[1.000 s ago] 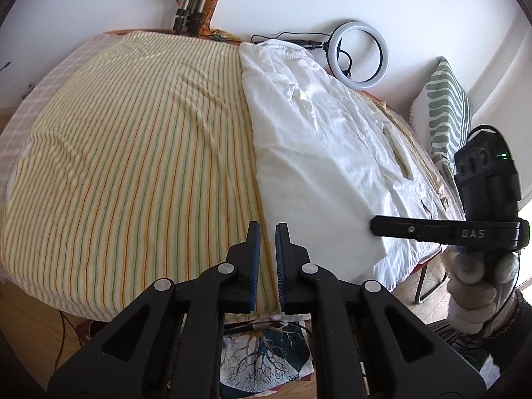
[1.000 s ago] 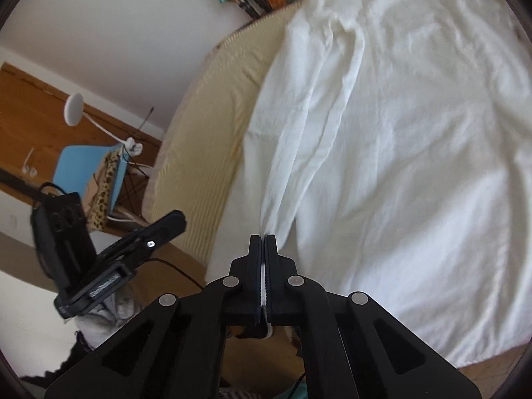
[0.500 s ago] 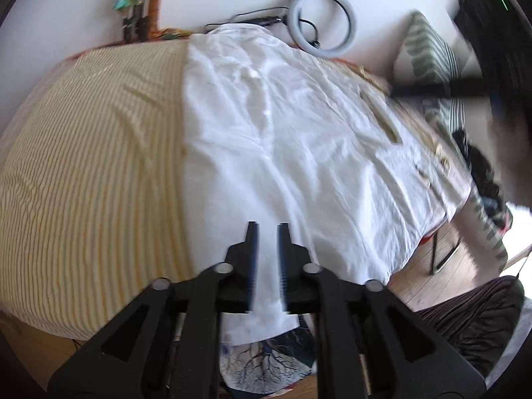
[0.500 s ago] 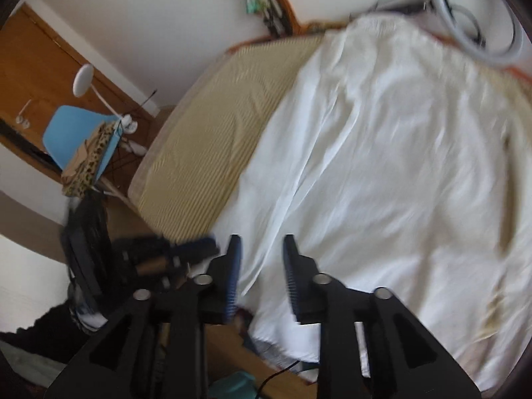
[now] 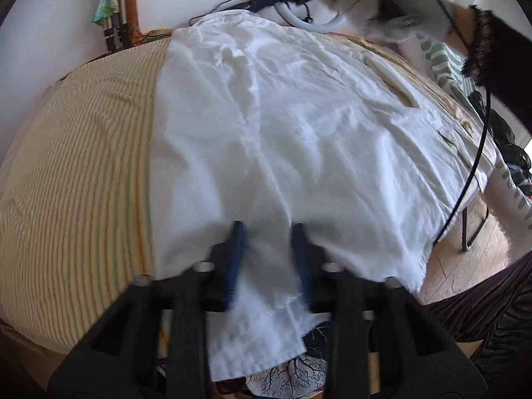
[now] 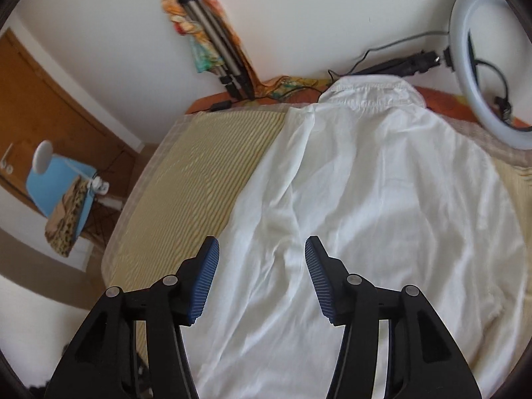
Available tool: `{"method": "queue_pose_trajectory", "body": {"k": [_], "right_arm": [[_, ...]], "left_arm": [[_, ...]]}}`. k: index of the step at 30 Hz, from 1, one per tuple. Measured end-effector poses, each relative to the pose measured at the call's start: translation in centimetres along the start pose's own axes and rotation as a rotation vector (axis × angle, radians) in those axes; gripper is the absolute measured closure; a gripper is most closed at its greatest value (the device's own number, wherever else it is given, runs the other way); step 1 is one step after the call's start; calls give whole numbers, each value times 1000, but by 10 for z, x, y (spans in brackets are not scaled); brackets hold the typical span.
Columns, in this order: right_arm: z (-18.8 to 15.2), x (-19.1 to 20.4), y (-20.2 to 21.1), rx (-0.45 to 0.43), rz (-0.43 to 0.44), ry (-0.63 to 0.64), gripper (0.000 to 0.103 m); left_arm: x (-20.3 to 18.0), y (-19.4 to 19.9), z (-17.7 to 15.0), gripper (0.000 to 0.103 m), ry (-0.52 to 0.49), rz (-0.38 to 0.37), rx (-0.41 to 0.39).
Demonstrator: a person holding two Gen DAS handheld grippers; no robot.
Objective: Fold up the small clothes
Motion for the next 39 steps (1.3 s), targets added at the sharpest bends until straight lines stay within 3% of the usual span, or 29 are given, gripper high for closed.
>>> {"method": "queue_pose_trajectory", "body": {"k": [5,7,8,9,12,17,22,24,27,31,34,37,39], "right_arm": [[-4,-15,-69,44,-37,7,51],[-6,-17,-80,59,-37,10,73],[-8,-18,-86,76,-27,1,98],[-9,-18,-87,75,-37,8,101],[-4,-9,-80,45,-90,87,102],[7,-13,-60,-23,-134,122,103],[-7,-24,-84,36,-213,165,103],[-8,-25,-86,45,-210,171,102],[2,-24,-72,24,-241,191,97],[11,-7,-46,-65,-137,196,97],[10,9,-49,-79,-54,208,97],[3,26,-77,-42,-36,250,97],[-3,32,-93,-32,-57,296,97]], "left_arm": [[18,-1,3,100,110,-70,9],[20,0,4,100,129,-87,11],[21,1,6,101,145,-101,13],[21,2,8,101,162,-115,12],[24,13,18,101,219,-160,-5],[14,24,30,101,212,-190,-33],[-2,-7,8,99,167,-169,70],[-5,0,7,88,148,-172,66],[-4,27,13,82,145,-218,52],[13,51,24,82,192,-200,-37],[29,43,31,83,200,-86,-103],[39,17,27,83,217,-37,-78],[42,8,17,83,236,-45,-38]]}}
Point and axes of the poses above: each gripper's, at about its wrist camera, not at the fingertips, and y roughly against the way its jaws point, x to its left, z to its top, the point moved 3 cm from there along -y, roughly the way its jaws point, and after that the axes turned 13 degrees about -x, right-handed, at the moved point
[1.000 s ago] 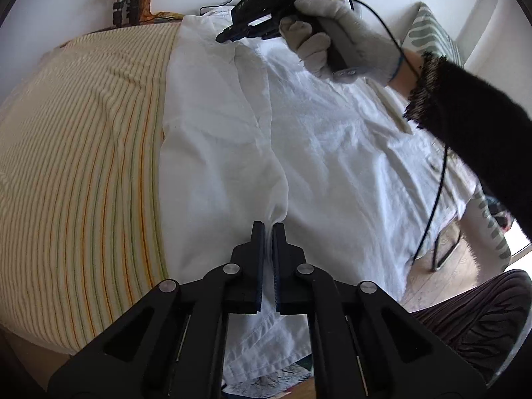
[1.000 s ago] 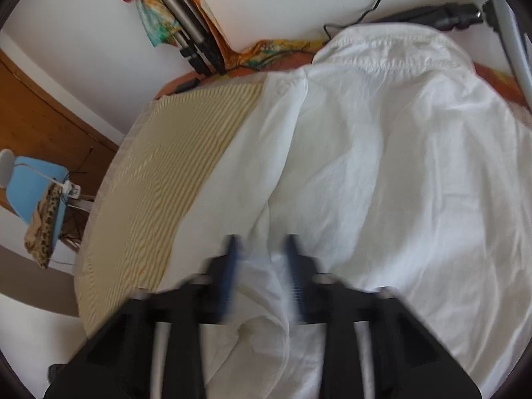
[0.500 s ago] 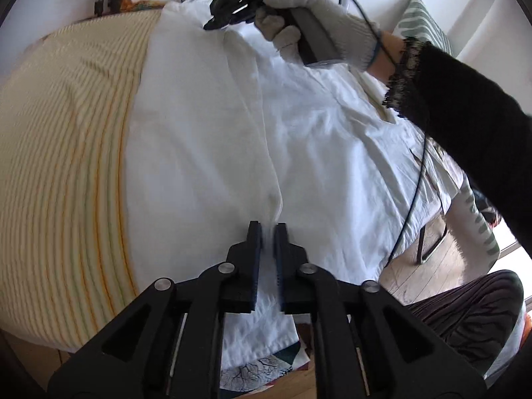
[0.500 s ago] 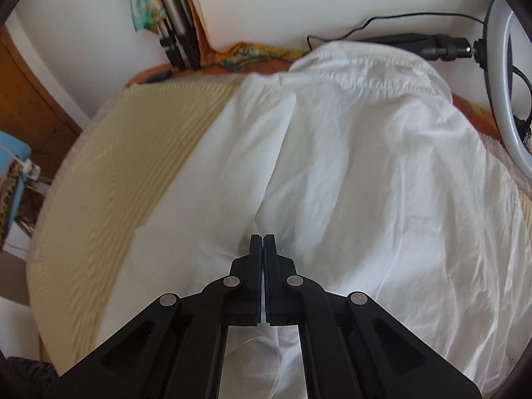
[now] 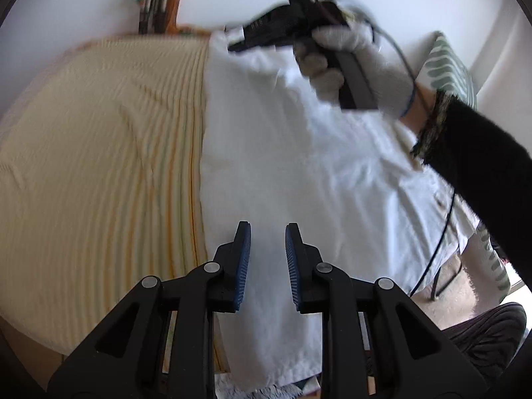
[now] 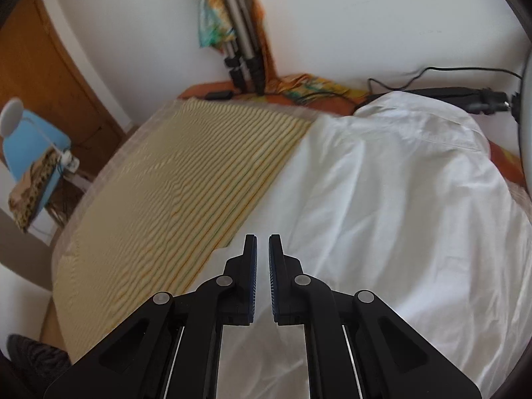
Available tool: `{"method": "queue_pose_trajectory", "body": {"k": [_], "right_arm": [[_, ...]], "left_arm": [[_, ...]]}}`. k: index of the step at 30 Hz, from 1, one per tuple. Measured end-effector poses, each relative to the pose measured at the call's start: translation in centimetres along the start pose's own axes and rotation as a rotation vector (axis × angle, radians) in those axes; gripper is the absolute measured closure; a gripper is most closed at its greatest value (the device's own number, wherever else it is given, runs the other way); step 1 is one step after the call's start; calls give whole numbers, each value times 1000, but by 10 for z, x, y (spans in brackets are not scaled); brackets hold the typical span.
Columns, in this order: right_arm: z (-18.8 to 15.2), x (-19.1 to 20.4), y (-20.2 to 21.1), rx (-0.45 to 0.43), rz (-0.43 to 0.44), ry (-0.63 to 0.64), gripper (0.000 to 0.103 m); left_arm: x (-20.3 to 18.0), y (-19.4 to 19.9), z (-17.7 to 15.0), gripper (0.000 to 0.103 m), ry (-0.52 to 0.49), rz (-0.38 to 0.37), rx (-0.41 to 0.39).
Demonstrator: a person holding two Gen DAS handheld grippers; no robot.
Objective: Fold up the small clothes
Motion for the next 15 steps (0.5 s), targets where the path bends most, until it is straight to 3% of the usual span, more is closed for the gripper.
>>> {"method": "queue_pose_trajectory", "body": {"k": [8,13,14,15], "right_arm": [[-3,-13,-39,11,-76,-44,99],[0,-8,-10,-5,-73,-83,97],[0,-7,2,-21,-74,-88,92],[0,-5,18,-51,-68,-103,81]], "left_arm": [[-10,6,-24,83,-113,23,-11],[-14,16,-23,83,-117,21,-15],[-15,18,-22,83,-120,20,-21],[-17,21,-20,83,-121,14,-31]]}}
Point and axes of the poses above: each gripper's, at about its wrist camera, not at the fingertips, and y roughly against the way its jaws point, x to its left, z to its top, the point moved 3 cm from there along -y, roughly the way its jaws point, and after that the axes turned 13 degrees about -x, right-handed, at the moved point
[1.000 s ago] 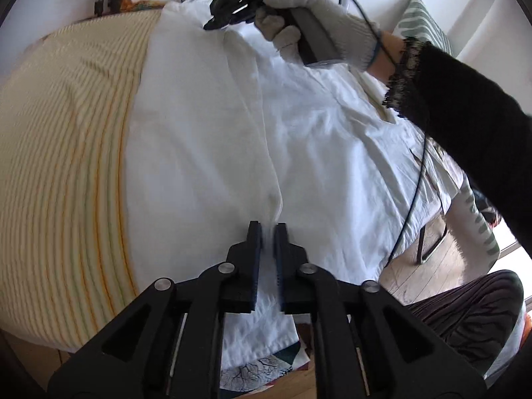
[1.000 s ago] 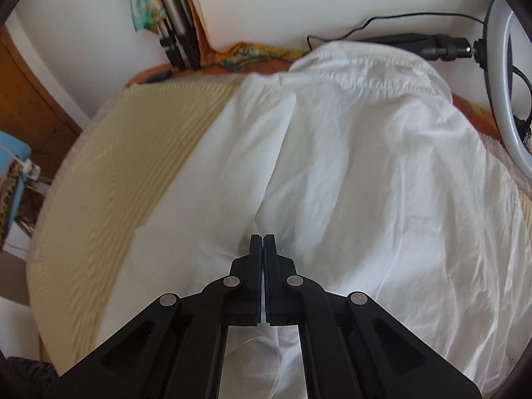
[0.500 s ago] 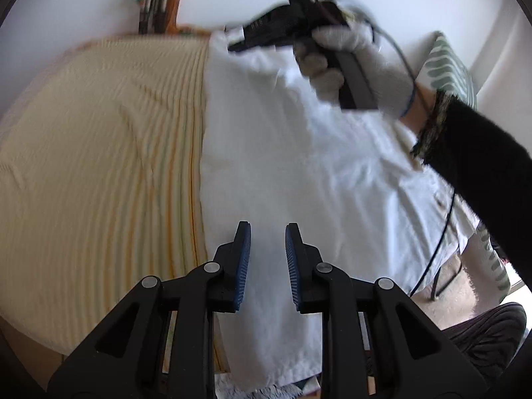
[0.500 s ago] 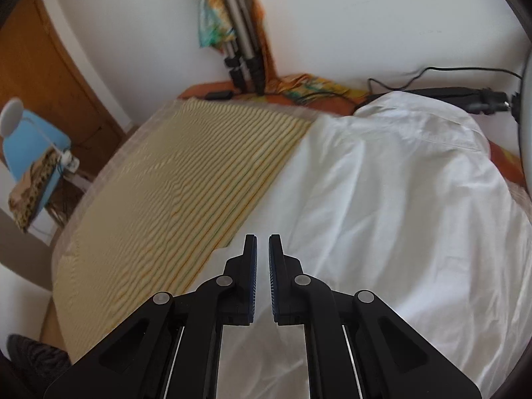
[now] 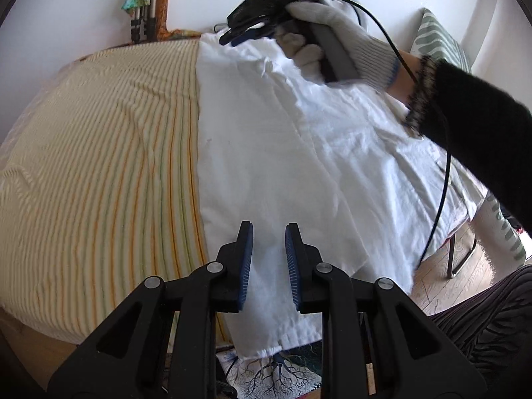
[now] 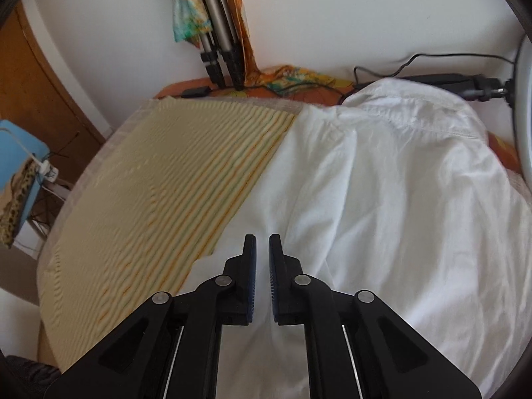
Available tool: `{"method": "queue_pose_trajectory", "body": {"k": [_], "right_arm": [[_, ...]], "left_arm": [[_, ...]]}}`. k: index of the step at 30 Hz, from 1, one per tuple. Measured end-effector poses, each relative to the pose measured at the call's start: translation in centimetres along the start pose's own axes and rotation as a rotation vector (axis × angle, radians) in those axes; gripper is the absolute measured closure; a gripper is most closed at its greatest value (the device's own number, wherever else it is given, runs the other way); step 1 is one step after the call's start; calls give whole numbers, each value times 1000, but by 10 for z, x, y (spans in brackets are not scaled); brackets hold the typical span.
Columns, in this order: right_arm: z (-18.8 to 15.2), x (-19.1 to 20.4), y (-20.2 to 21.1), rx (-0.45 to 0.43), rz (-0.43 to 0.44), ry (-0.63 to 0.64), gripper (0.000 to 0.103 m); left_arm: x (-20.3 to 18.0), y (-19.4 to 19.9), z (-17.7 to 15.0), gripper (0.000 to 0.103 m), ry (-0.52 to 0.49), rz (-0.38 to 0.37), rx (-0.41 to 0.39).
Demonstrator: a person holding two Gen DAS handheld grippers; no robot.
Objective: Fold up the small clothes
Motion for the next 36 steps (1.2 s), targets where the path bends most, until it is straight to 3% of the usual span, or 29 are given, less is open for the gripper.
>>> {"method": "queue_pose_trajectory", "body": {"k": [2,8,13,21,31,36], "right_arm": [[-2,0,32,-48,20,-30,63],[-19,-6,124,-129,9,-67,63],[-52,-30,204,-167,-74,-96,63],[-131,-86,310,-195,-234,-216,63],[-209,-181,369,-189,-389,-418,62],[-241,-217,370,-153,-385,-516,62]], "left_arm": [[-4,10,4,83,6,-25,-23],[-15,39,19,83,-25,-50,-82],[-22,47,20,83,-20,-94,-70],[-52,52,14,83,-60,-138,-58],[-110,31,-4,83,-48,-211,-10],[-136,16,-11,82,-64,-230,24]]}}
Point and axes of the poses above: each gripper's, at about its wrist camera, not at the fingertips, and y roughly against the way its jaws point, x to its left, z to its top, the point moved 3 cm from there along -y, roughly the way its jaws point, and after that the axes turned 13 degrees about -x, right-handed, at the moved point
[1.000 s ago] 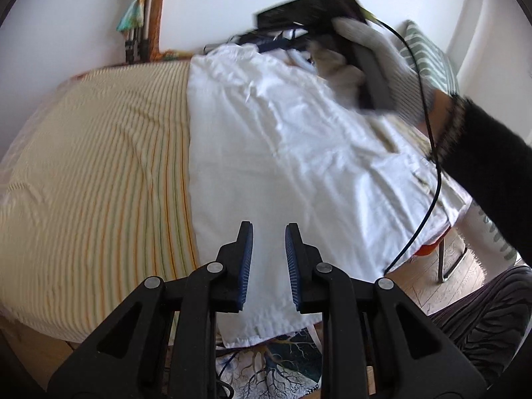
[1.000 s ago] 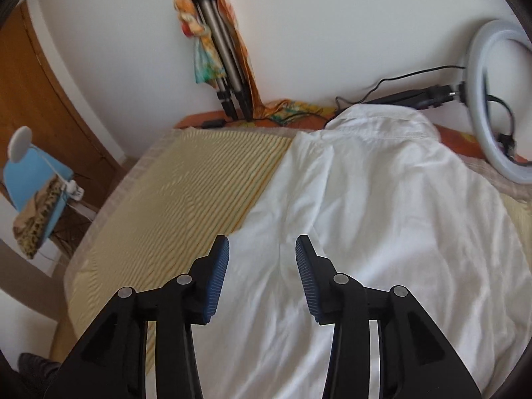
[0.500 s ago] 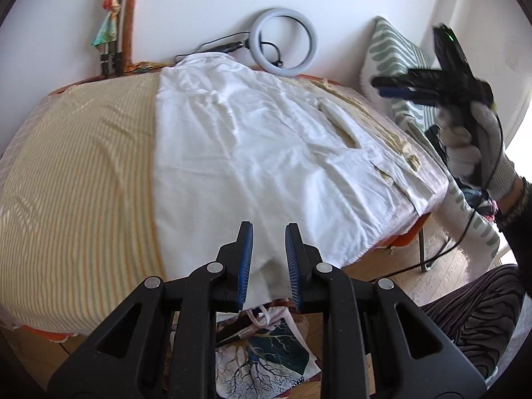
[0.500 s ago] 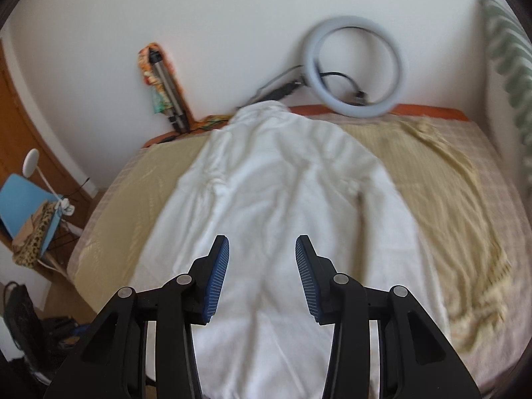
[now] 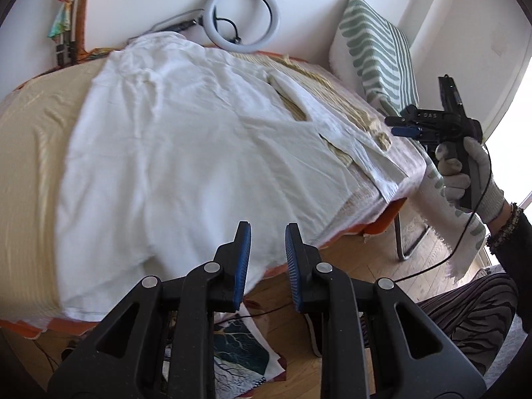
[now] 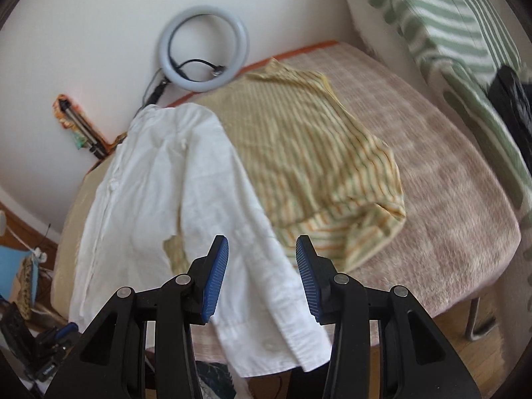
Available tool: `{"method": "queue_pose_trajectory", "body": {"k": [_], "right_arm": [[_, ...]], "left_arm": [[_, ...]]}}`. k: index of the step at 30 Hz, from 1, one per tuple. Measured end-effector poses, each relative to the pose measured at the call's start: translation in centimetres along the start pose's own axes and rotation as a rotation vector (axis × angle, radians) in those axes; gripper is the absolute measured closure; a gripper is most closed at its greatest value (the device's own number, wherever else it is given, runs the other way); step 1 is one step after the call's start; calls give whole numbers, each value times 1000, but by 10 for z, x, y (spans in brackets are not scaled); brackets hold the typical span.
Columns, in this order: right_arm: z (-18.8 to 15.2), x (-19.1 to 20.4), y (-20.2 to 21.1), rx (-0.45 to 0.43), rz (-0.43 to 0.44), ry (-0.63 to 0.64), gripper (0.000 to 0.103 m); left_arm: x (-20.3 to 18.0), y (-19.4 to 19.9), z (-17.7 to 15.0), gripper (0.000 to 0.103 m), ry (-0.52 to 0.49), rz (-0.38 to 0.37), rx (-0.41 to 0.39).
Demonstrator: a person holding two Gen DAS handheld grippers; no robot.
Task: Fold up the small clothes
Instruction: 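Grasp the white shirt's other side with the right gripper and fold it inward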
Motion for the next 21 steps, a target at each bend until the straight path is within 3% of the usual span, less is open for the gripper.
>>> {"method": "queue_pose_trajectory", "body": {"k": [11,13,15,21], "right_arm": [[-28,-10,-22,95,35,47,63],[-32,-7,-25,110,39,72,71],[-35,-3,-28,128,42,92,94],[-28,8,-18,82,30,104,100]], "left_arm": [[-22,-27,0,83,0,-20,36],[-23,-28,0,83,-4,-21,39],[-25,-28,0,83,-4,-21,39],[-22,-25,1,82,10,-22,26]]}}
Point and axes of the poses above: each gripper's, at about its wrist camera, not at the fingertips, and y roughly against the way its jaws point, x to its left, z to its top, the point moved 3 cm from there along -y, roughly the way its jaws point, and after that the axes turned 13 degrees about -x, right-handed, at the moved point
